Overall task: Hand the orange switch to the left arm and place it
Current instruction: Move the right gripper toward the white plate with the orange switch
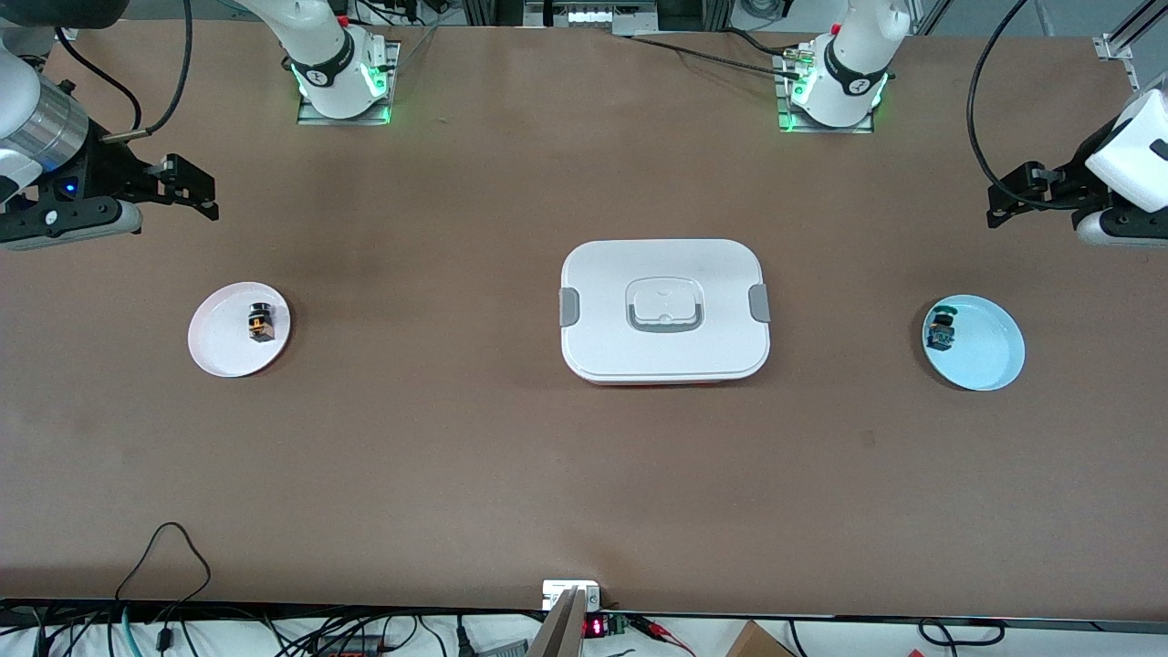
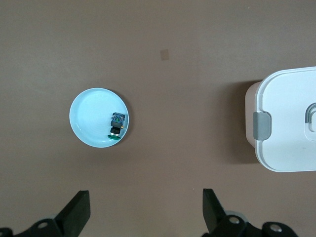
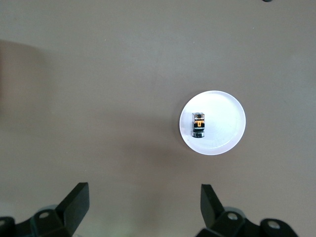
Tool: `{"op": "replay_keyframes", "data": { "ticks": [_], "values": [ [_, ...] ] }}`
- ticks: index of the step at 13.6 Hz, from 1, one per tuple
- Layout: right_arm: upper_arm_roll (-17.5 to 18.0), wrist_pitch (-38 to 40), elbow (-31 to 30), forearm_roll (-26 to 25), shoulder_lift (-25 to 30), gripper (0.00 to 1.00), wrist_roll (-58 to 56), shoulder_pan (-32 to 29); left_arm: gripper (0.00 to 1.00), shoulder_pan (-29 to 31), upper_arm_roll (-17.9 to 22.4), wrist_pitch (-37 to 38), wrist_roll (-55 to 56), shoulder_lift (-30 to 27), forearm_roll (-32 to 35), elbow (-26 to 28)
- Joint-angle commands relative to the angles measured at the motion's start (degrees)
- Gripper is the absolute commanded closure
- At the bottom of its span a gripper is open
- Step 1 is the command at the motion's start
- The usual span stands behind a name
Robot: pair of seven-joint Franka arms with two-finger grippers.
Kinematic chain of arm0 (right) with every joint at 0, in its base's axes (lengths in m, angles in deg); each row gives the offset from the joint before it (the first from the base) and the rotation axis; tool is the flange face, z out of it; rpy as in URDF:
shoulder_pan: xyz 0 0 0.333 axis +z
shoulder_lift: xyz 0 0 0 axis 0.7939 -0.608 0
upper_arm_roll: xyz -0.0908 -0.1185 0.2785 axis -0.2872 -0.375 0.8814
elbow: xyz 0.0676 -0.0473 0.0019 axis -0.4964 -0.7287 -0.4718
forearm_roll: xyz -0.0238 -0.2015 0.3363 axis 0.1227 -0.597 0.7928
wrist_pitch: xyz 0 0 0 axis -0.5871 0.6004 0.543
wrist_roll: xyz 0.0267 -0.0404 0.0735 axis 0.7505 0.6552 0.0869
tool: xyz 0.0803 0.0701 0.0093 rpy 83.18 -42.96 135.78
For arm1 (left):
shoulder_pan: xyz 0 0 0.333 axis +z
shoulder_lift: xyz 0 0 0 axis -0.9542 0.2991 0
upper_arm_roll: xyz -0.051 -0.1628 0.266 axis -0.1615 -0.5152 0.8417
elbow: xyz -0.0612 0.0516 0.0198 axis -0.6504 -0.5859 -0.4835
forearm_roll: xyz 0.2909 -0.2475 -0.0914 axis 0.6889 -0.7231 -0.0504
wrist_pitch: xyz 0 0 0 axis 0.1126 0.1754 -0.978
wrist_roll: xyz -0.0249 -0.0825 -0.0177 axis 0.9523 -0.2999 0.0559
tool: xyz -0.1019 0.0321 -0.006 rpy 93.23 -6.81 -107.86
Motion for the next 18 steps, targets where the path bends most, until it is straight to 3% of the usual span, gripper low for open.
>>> {"op": "replay_keyframes", "data": {
  "ticks": [1, 6, 10, 18],
  "values": [
    [-0.15, 1.31, 1.36, 1.36, -0.66, 0.00, -0.82, -0.27, 0.00, 0.05, -0.08, 3.39, 0.66, 0.68, 0.22, -2.05],
    [-0.15, 1.39, 1.63, 1.27, -1.62, 0.00, -1.51, -0.44, 0.00, 0.05, -0.08, 3.76, 0.66, 0.67, 0.22, -2.05],
    [-0.14, 4.83, -0.29, 1.01, -2.76, 0.00, -16.16, -0.09, 0.00, -0.13, -0.17, 3.85, 0.66, 0.59, 0.22, -2.05],
    [-0.32, -19.67, -19.98, -0.13, -6.18, 0.00, -64.93, -7.38, 0.00, -0.30, -0.17, 3.85, 0.66, 0.59, 0.22, -2.05]
  ]
}}
